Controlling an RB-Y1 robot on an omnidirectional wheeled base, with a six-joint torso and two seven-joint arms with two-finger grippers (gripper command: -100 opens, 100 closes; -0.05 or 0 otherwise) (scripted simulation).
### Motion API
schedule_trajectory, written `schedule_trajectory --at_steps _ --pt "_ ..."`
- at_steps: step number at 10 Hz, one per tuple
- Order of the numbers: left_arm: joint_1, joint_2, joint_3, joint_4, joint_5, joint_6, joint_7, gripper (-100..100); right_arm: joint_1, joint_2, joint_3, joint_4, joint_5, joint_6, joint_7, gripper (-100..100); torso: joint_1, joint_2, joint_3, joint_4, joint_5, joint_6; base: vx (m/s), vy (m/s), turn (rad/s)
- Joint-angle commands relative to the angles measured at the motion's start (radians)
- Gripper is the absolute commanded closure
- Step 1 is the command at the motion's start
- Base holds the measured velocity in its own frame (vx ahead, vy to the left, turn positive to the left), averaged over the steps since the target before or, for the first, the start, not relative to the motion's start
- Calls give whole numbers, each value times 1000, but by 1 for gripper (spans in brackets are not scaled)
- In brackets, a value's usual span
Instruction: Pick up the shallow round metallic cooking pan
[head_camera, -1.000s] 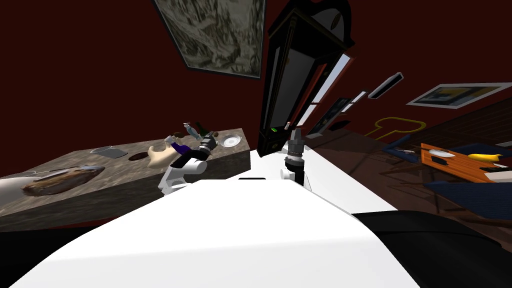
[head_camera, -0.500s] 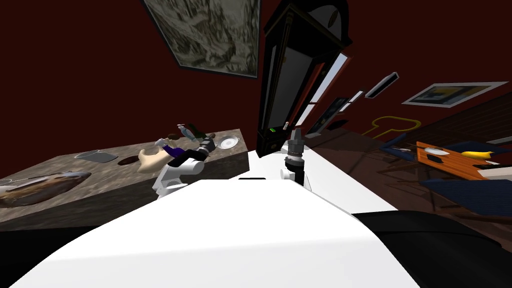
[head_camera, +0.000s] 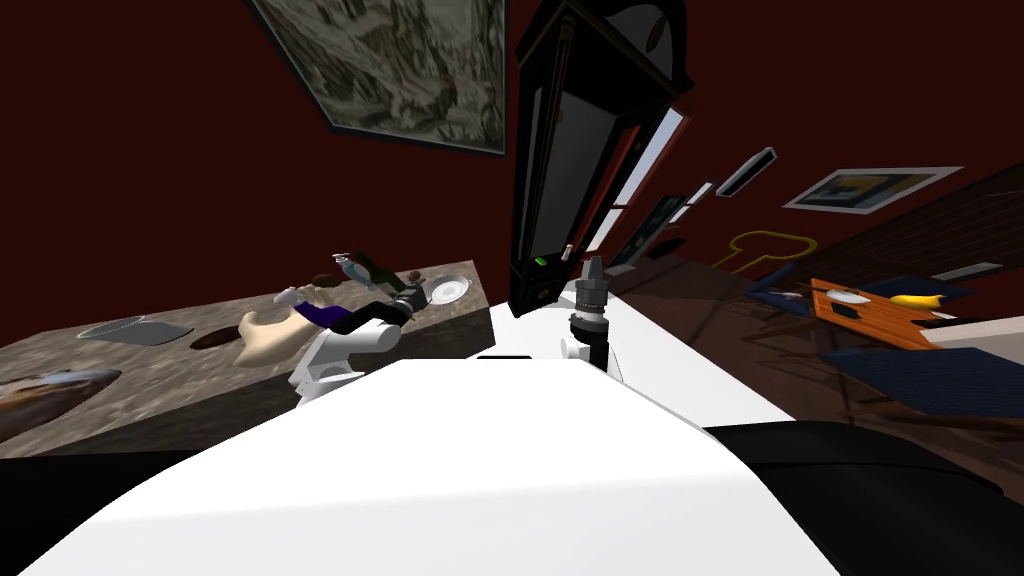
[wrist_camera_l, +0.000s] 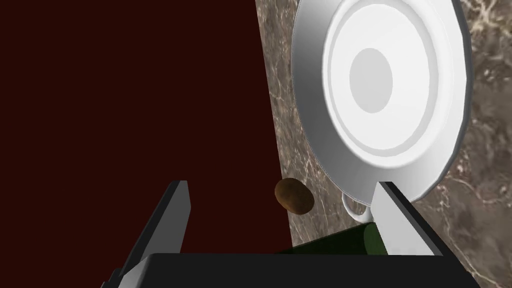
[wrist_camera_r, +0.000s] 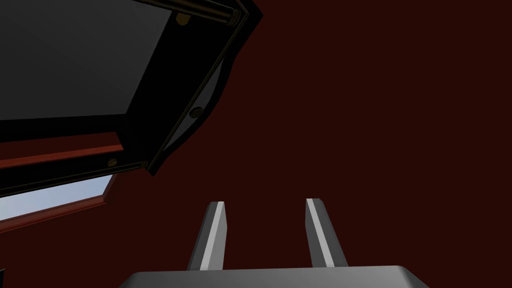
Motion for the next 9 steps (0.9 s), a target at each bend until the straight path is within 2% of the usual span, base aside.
schedule_trajectory --at_steps 1,3,4,9 --pt "14 19 12 9 18 50 21 -100 0 0 0 0 0 0 0 0 0 0 0 0 0 0 84 -46 -74" --pt "35 38 24 19 37 110 43 -100 0 0 0 0 0 0 0 0 1 -1 -1 0 0 0 101 -32 -77" --pt "35 38 24 19 37 115 43 -100 0 0 0 0 0 0 0 0 1 -2 -1 0 0 0 65 -23 -12" --pt "83 67 39 50 75 233 85 -100 0 0 0 0 0 0 0 0 1 1 1 0 0 0 52 -29 -48"
